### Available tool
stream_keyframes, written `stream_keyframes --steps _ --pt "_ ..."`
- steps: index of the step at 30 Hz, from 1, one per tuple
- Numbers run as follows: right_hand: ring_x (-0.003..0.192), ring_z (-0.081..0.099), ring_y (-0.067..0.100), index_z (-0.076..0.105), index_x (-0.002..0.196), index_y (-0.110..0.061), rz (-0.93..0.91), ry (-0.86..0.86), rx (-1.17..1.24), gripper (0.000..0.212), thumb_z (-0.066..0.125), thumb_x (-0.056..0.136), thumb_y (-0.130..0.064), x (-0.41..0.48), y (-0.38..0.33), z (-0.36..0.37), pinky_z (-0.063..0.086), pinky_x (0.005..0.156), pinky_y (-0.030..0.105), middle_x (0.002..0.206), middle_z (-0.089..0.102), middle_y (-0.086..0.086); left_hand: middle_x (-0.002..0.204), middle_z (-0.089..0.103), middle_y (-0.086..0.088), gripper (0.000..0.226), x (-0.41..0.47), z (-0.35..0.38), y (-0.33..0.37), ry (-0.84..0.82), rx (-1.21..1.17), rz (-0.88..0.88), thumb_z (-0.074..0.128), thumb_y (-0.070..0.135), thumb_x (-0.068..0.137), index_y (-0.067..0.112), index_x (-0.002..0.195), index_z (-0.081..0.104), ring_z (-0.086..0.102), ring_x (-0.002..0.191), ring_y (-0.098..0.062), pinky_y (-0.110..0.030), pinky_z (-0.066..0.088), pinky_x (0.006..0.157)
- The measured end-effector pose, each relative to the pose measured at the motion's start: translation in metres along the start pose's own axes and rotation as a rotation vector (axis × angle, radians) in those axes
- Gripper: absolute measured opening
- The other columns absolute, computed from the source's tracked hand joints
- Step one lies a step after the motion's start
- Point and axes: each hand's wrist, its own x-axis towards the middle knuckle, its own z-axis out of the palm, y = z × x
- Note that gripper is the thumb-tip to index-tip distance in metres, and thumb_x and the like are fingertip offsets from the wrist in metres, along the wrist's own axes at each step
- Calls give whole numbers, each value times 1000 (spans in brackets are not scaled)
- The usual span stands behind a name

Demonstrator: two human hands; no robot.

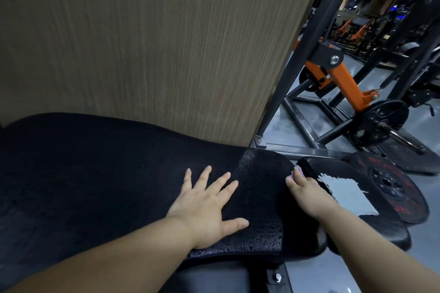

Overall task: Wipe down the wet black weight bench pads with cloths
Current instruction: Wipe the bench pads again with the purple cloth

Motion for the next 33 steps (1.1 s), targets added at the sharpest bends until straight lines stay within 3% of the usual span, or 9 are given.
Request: stream_keyframes --steps 8,10,20,27,33 --pt "130 41 31 20 149 -32 21 36 24 59 26 95 -56 42 -12 8 31 107 41 144 36 14 160 -17 17 89 2 0 -1 -16 6 -7 14 86 81 39 153 -8 -29 145 -22 -57 -18 114" --pt "134 37 28 14 152 -36 22 39 45 59 27 97 -54 33 -10 7 27 108 38 147 34 9 160 -16 17 89 2 -1 -1 -17 9 -7 14 86 81 39 153 -8 -28 145 -22 -57 -18 114" --pt "122 43 24 7 151 -42 -98 101 34 62 36 97 -49 -56 23 21 34 101 35 131 43 3 161 -15 16 88 0 -4 -1 -19 16 -2 14 85 81 38 154 -7 -24 146 -23 -58 -14 115" --pt "122 43 23 21 147 -39 -10 72 104 58 34 94 -58 -38 5 16 33 96 33 135 38 4 161 -15 15 89 0 -1 -2 11 -4 15 15 85 81 38 154 -6 -25 146 -24 -58 -16 114" --pt "115 49 27 37 134 -27 41 69 70 56 33 92 -63 13 -19 6 35 89 35 121 44 4 160 -18 16 89 4 1 -3 22 4 22 14 86 81 38 152 -10 -28 145 -23 -58 -18 114"
